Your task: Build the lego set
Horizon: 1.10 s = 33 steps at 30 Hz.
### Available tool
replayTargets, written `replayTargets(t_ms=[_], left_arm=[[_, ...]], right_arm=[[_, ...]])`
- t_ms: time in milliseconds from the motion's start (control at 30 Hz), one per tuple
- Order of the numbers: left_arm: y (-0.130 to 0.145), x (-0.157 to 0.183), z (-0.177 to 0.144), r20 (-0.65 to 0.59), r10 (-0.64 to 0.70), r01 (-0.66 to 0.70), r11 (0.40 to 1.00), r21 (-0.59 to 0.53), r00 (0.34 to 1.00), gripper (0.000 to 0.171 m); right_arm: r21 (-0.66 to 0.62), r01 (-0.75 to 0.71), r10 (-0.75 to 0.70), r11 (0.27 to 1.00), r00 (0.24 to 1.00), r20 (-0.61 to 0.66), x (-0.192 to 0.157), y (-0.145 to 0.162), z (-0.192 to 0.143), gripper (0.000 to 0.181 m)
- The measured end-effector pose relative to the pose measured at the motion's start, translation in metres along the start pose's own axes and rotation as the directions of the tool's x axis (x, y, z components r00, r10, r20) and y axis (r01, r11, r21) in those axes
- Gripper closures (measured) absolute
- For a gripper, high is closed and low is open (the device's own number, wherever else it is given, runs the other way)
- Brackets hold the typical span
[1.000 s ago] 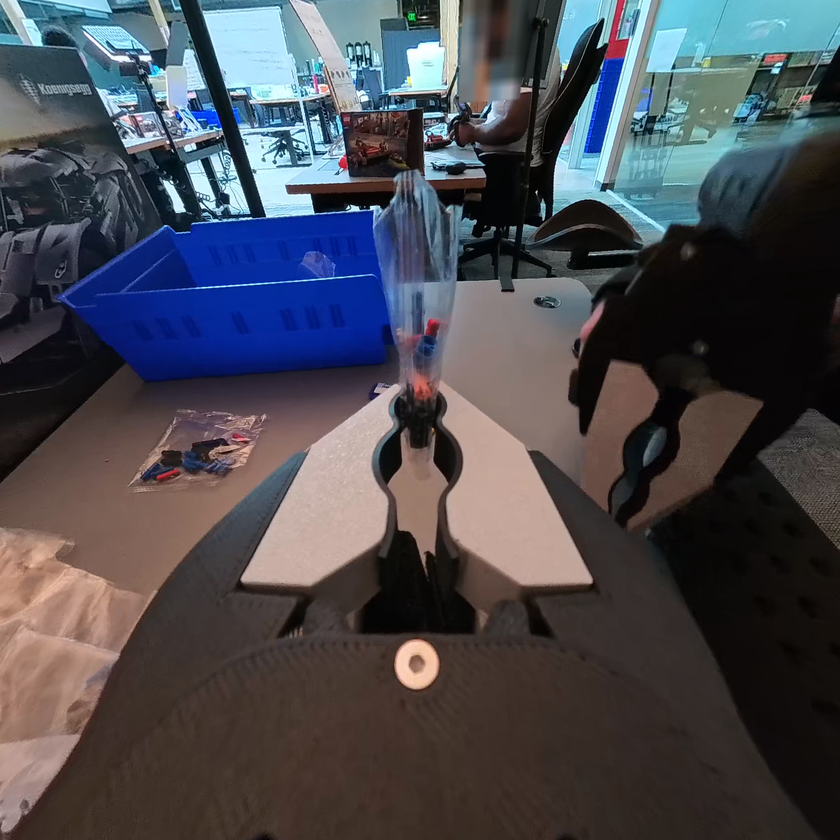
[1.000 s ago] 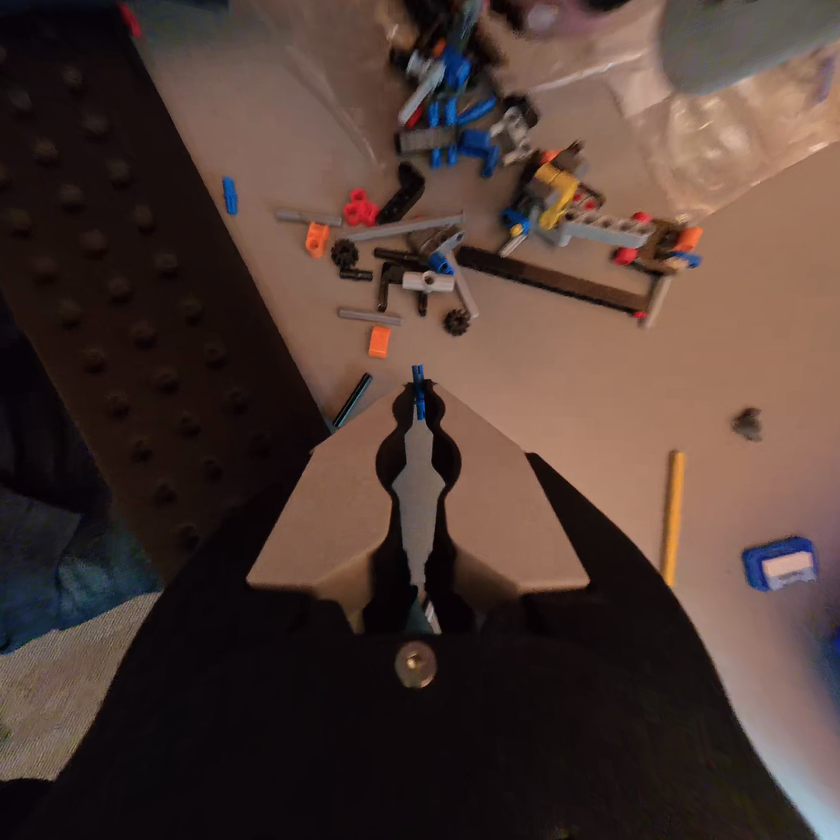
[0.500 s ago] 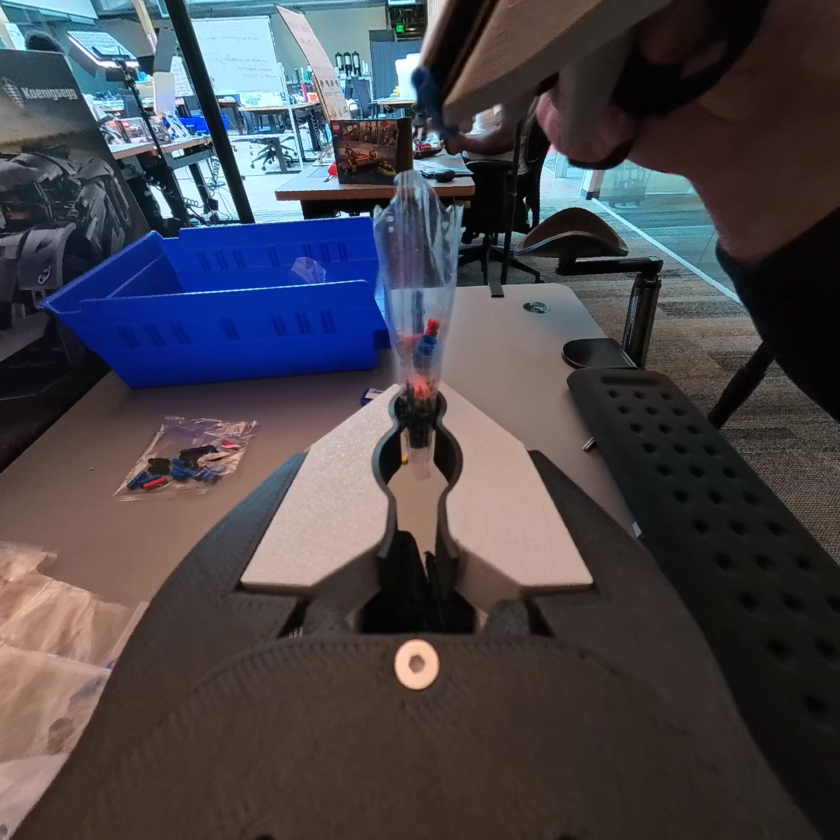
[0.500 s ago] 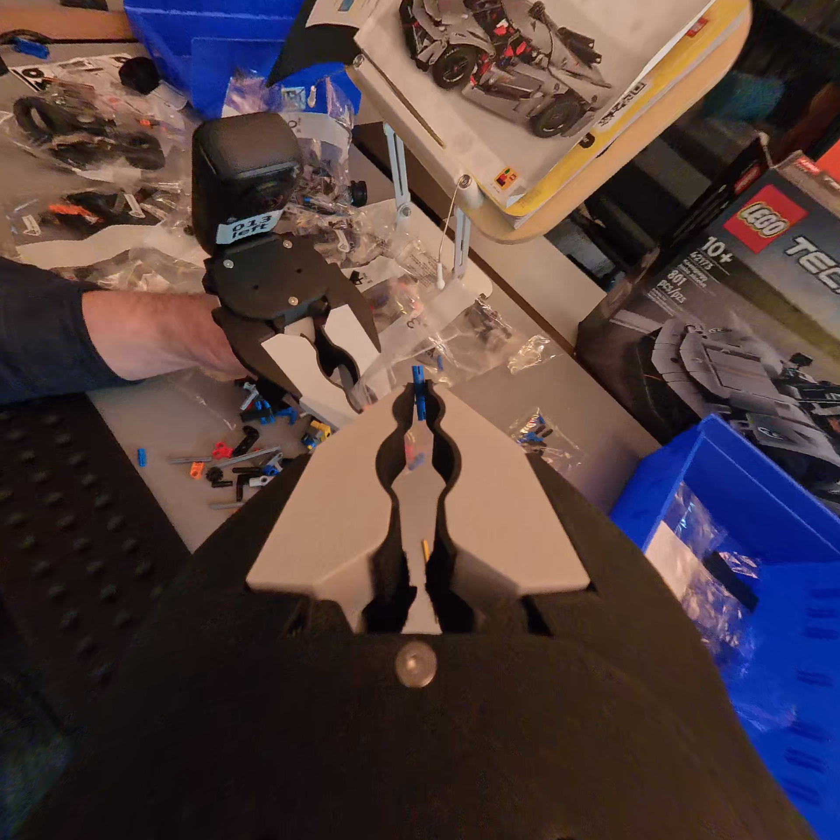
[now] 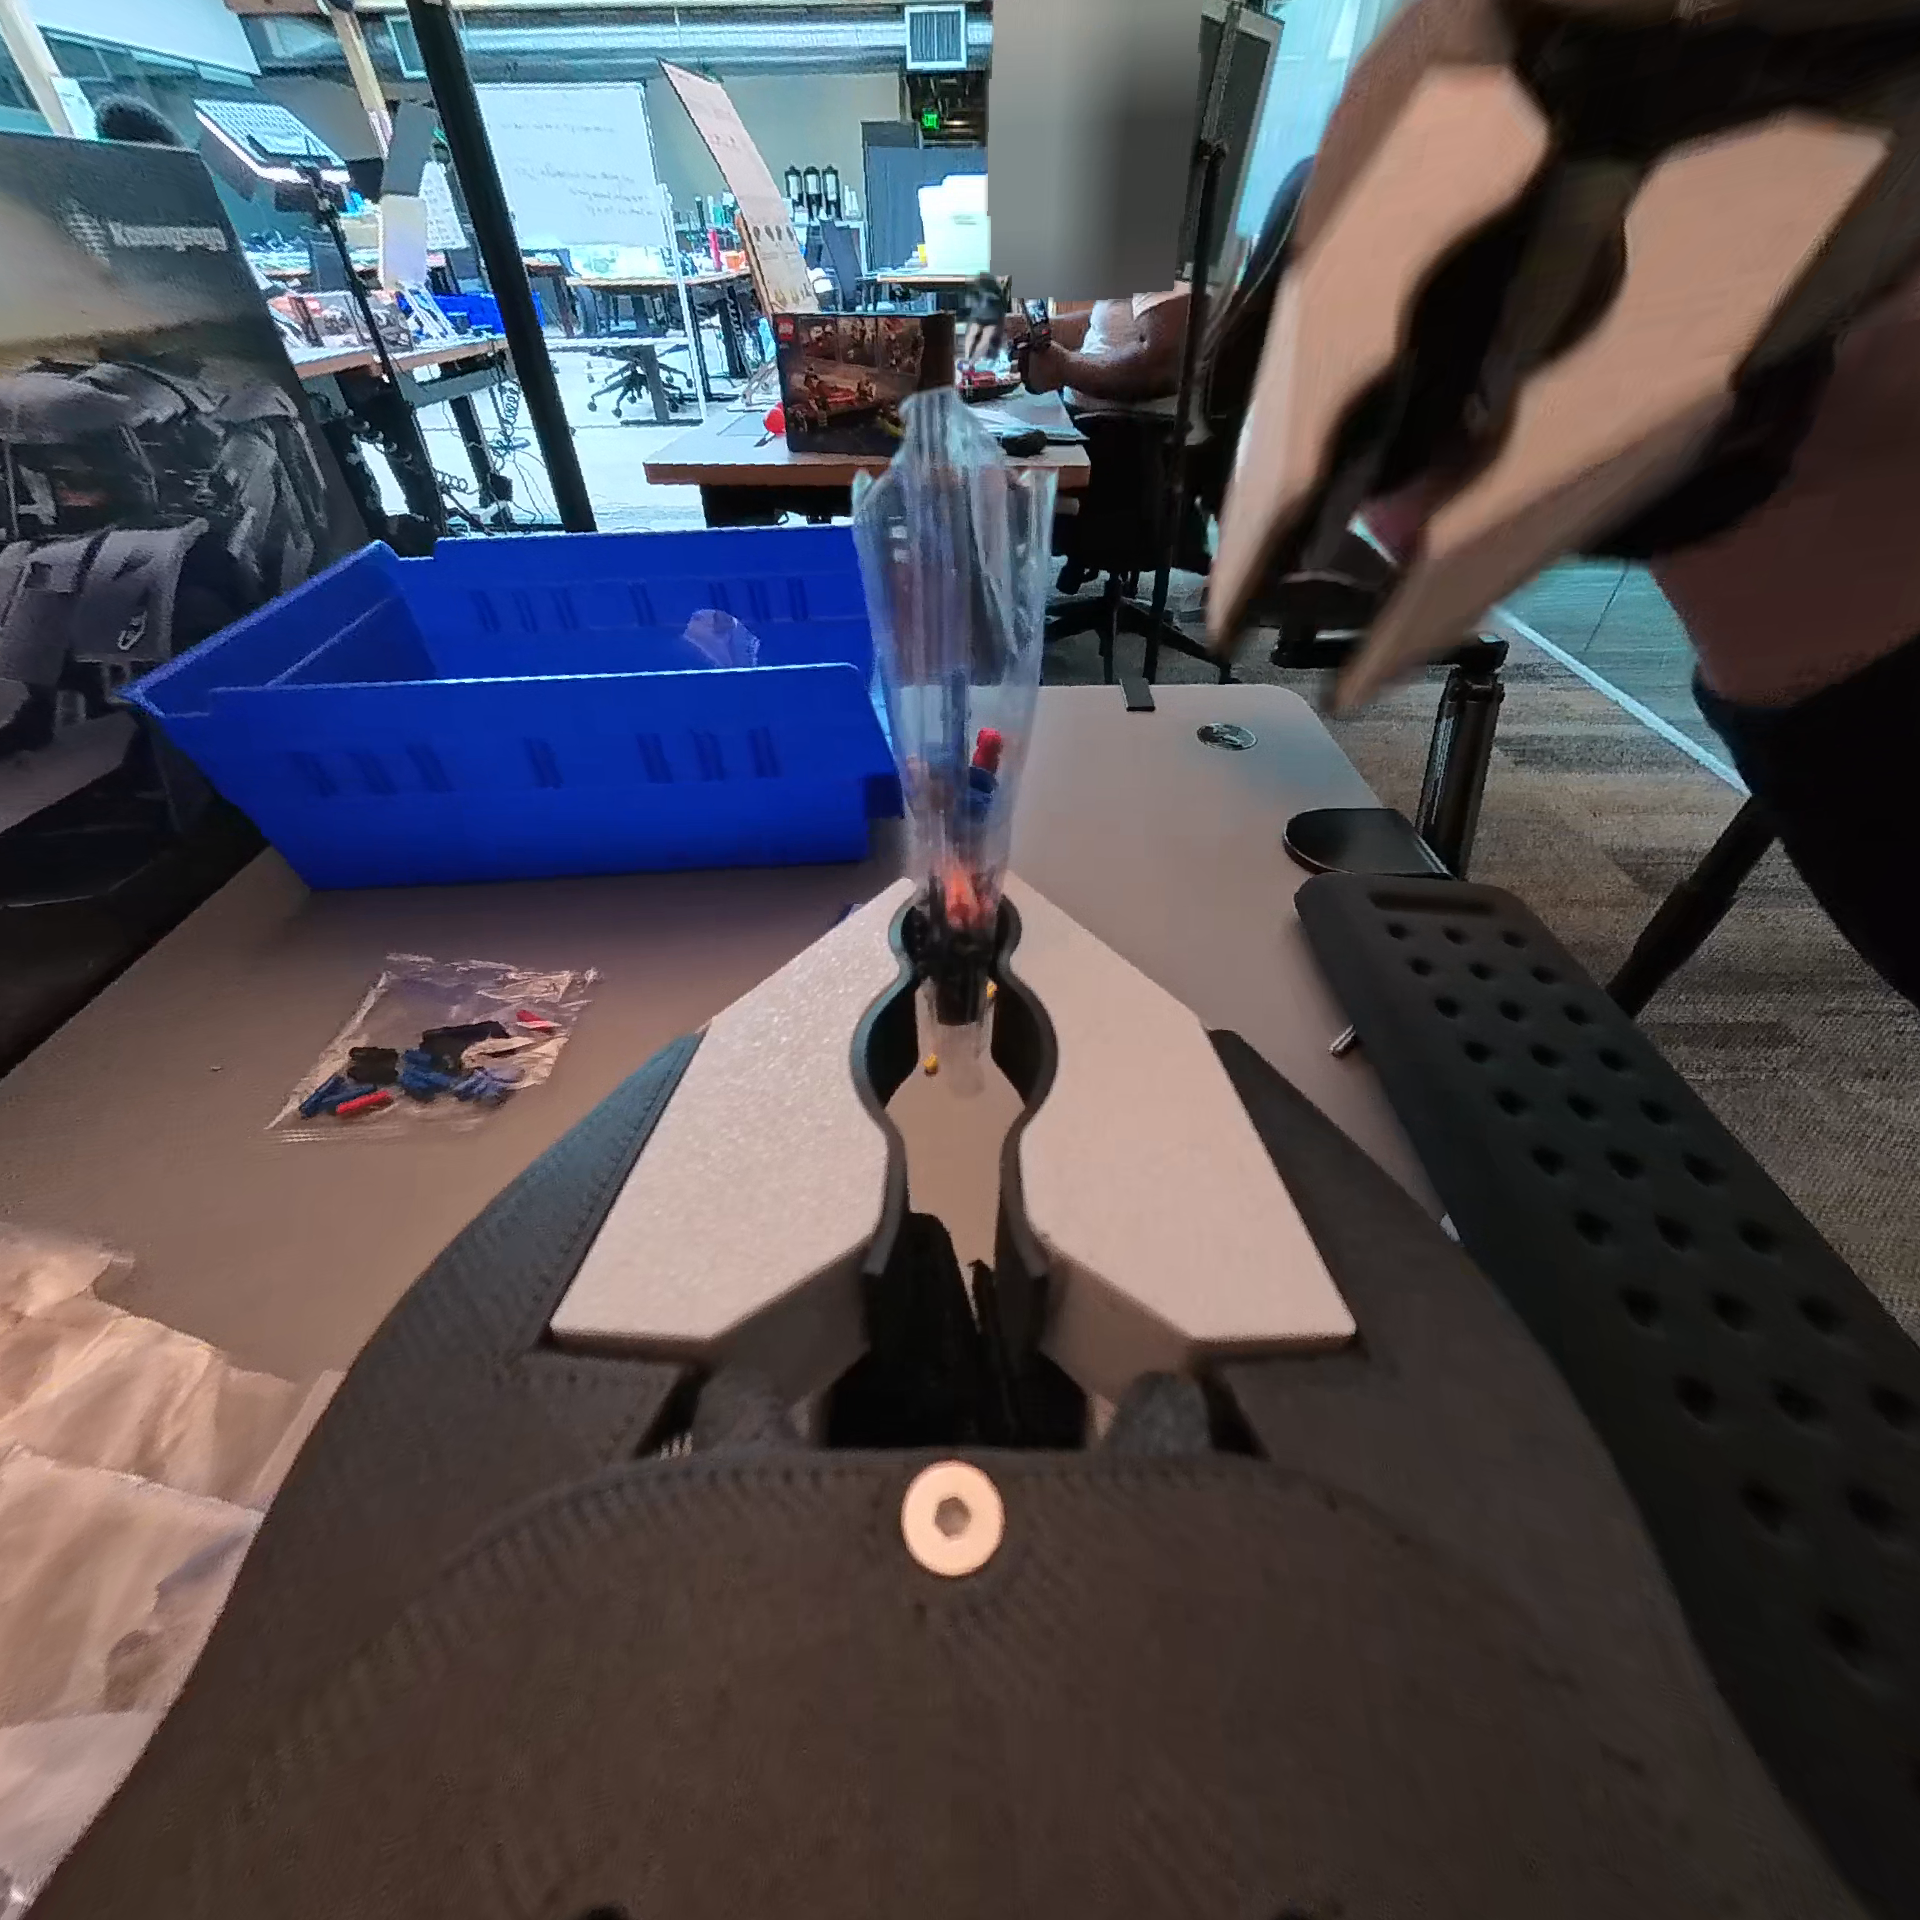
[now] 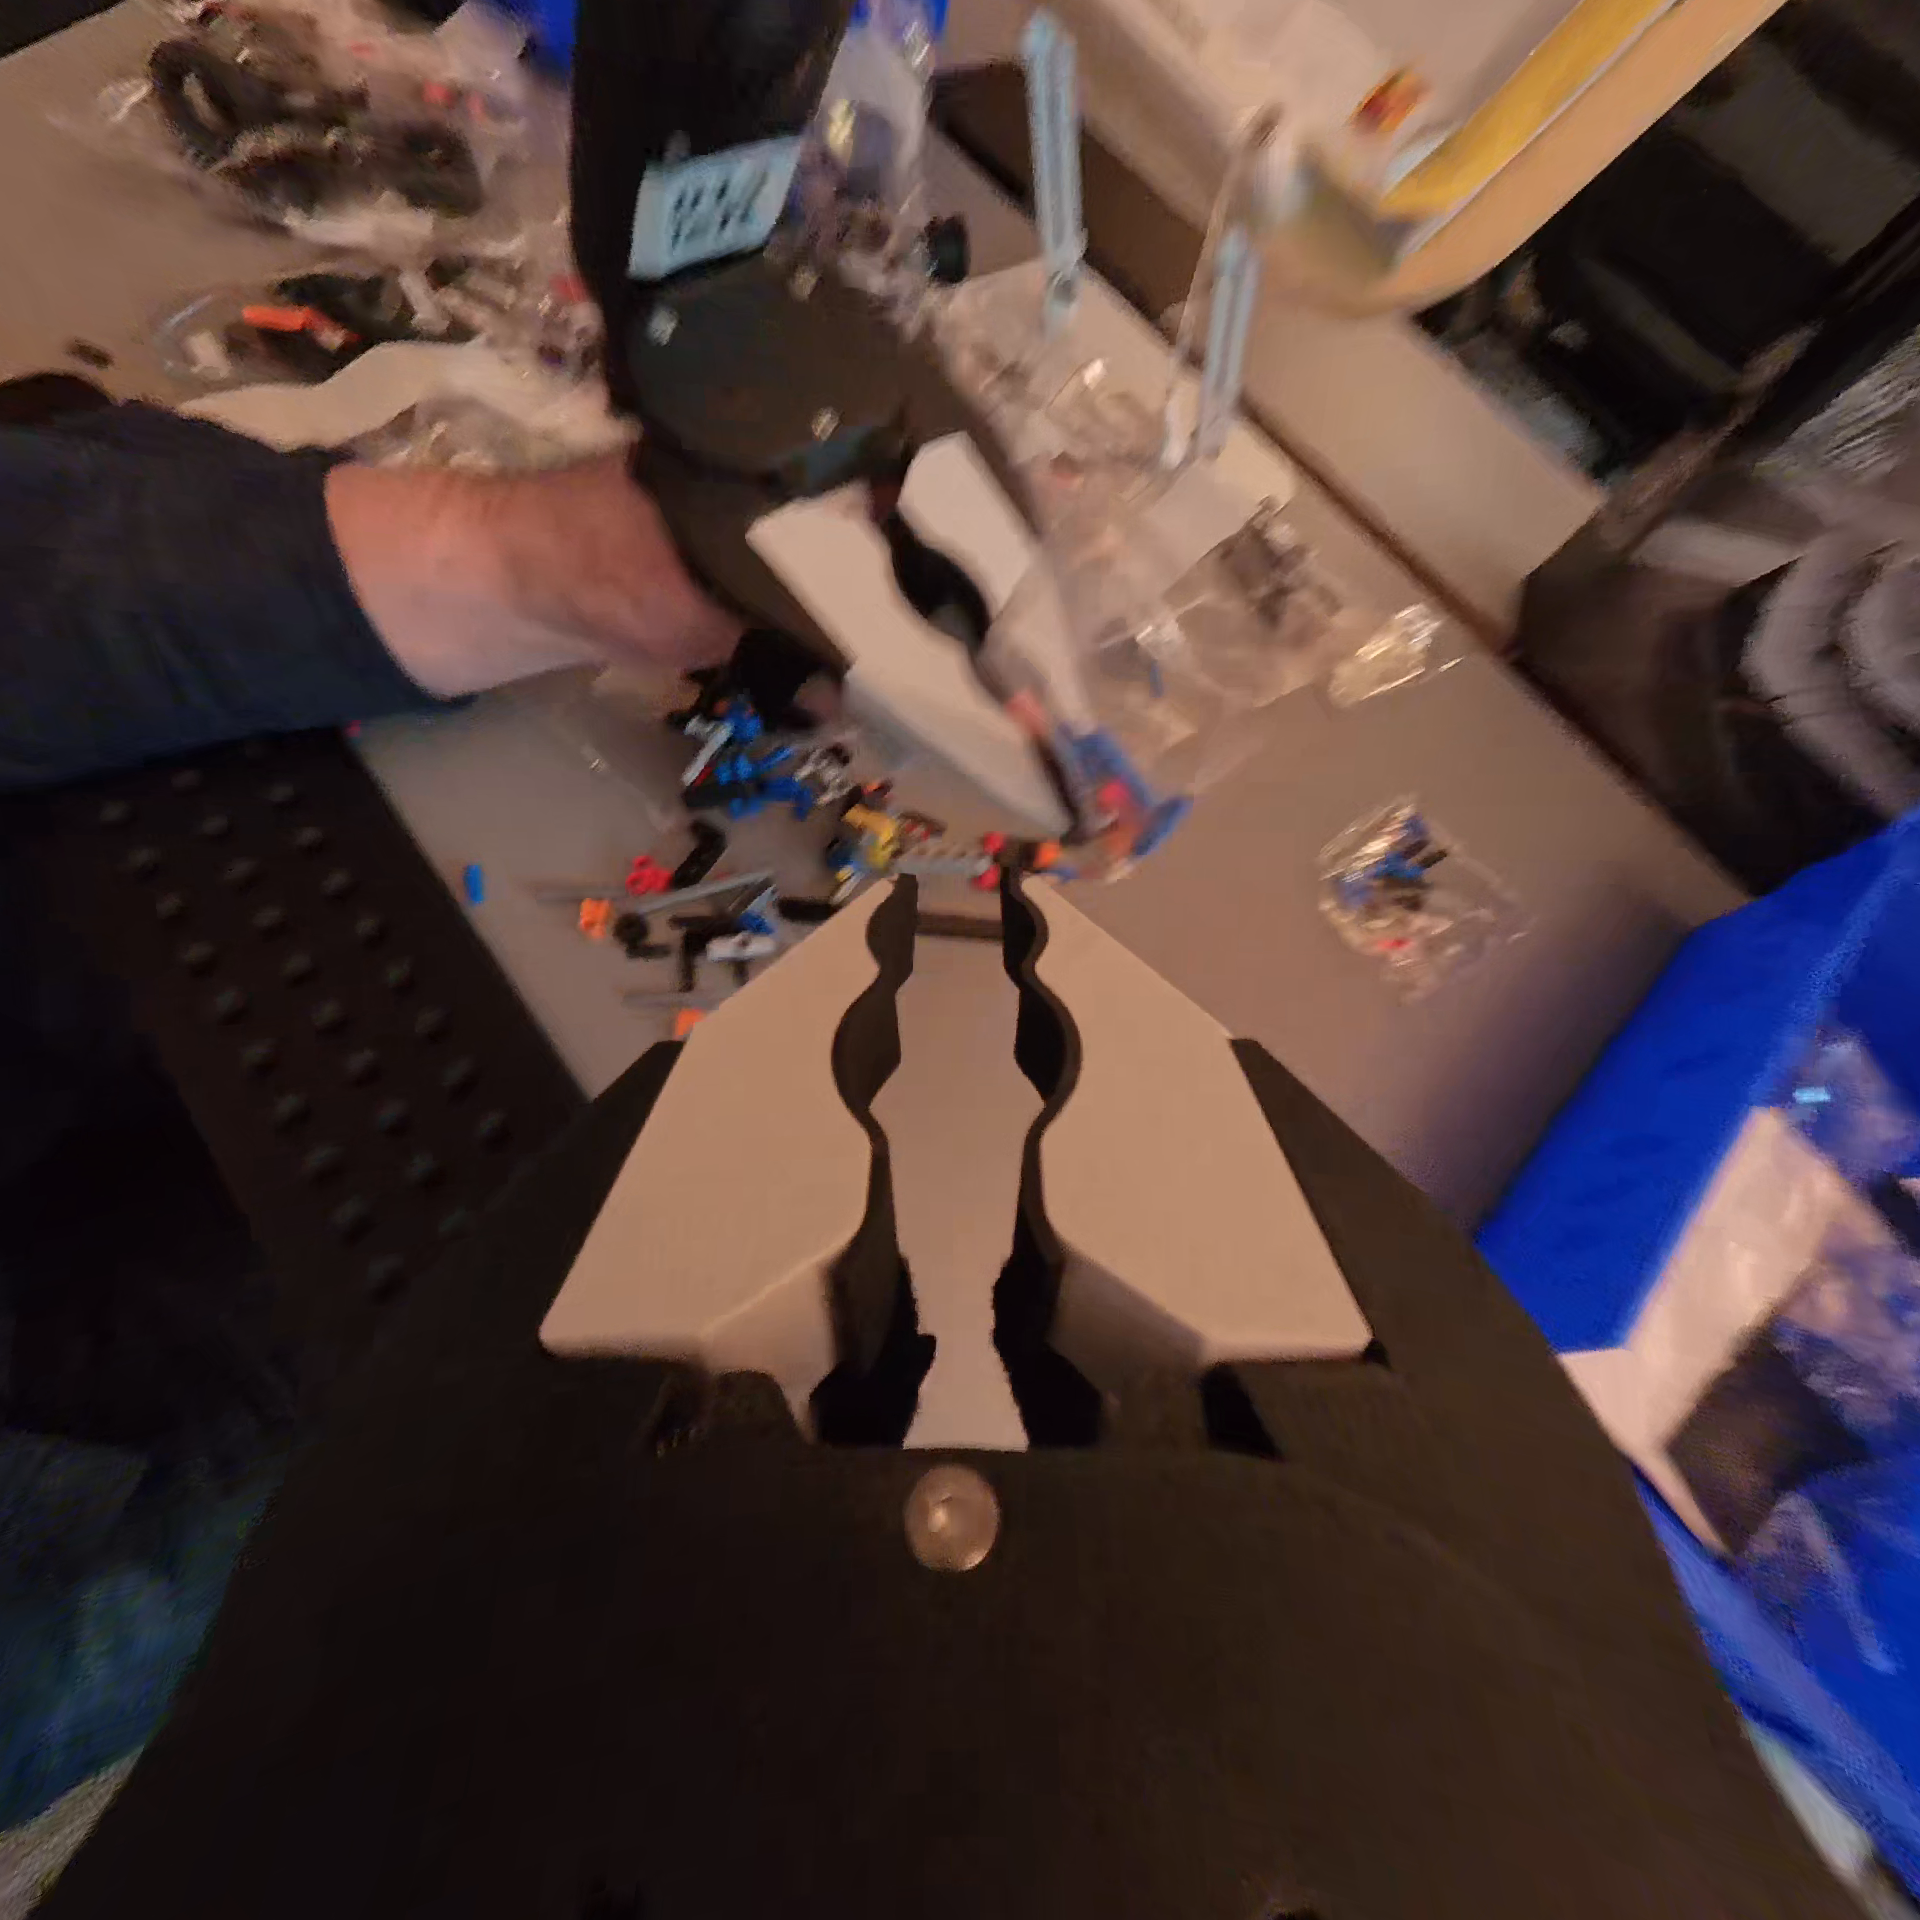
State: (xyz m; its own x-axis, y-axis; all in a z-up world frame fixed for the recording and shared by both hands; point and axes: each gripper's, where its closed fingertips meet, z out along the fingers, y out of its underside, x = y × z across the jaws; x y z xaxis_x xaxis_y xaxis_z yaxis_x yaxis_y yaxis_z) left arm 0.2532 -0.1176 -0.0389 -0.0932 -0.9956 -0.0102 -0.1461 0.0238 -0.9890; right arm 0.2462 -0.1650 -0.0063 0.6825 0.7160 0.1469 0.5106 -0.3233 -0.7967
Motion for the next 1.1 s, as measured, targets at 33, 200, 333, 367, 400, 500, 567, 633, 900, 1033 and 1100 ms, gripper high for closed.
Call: replayTargets(t_ms=[33,200,333,367,400,500,567,633,900,1033,1100], left_arm=[[0.0,0.0,0.0,0.0,-0.003,0.003,1.0,0.002,1.0,0.166],[0.001,0.0,0.0,0.0,-0.005,0.005,1.0,-0.002,1.0,0.166],[0.002,-0.001,0.0,0.002,-0.008,0.008,1.0,-0.002,1.0,0.166],[0.002,-0.001,0.0,0.002,-0.009,0.009,1.0,-0.002,1.0,0.166],[0.002,-0.002,0.0,0.002,-0.009,0.009,1.0,-0.003,1.0,0.166],[0.003,-0.002,0.0,0.001,-0.01,0.01,1.0,-0.005,1.0,0.166],[0.003,-0.002,0.0,0.0,-0.01,0.01,1.0,-0.006,1.0,0.166],[0.003,-0.002,0.001,0.0,-0.009,0.009,1.0,-0.007,1.0,0.166],[0.0,0.001,0.0,-0.012,-0.015,0.015,1.0,0.004,1.0,0.166],[0.0,0.004,0.001,-0.029,-0.019,0.02,1.0,0.008,0.999,0.166],[-0.001,0.005,0.001,-0.036,-0.02,0.021,1.0,0.011,0.999,0.166]], right_arm=[[-0.032,-0.014,0.015,0.999,0.999,0.042,-0.01,0.012,0.007,0.165],[-0.231,-0.001,0.041,0.973,0.985,0.17,-0.056,0.076,0.051,0.161],[-0.321,0.036,0.045,0.946,0.969,0.243,-0.086,0.105,0.078,0.16],[-0.339,0.039,0.049,0.94,0.968,0.246,-0.089,0.11,0.082,0.16],[-0.347,0.04,0.052,0.937,0.966,0.252,-0.092,0.113,0.086,0.16],[-0.342,0.036,0.061,0.939,0.961,0.269,-0.1,0.113,0.096,0.162],[-0.351,0.045,0.054,0.935,0.962,0.266,-0.102,0.116,0.101,0.167],[-0.358,0.053,0.05,0.932,0.961,0.272,-0.105,0.118,0.105,0.174],[-0.215,0.039,-0.011,0.976,0.992,0.129,-0.054,0.066,0.068,0.176],[-0.004,0.029,-0.029,1.0,0.999,-0.02,-0.005,-0.003,0.023,0.176],[0.067,0.043,-0.038,0.997,0.996,-0.076,0.013,-0.03,0.006,0.175]])
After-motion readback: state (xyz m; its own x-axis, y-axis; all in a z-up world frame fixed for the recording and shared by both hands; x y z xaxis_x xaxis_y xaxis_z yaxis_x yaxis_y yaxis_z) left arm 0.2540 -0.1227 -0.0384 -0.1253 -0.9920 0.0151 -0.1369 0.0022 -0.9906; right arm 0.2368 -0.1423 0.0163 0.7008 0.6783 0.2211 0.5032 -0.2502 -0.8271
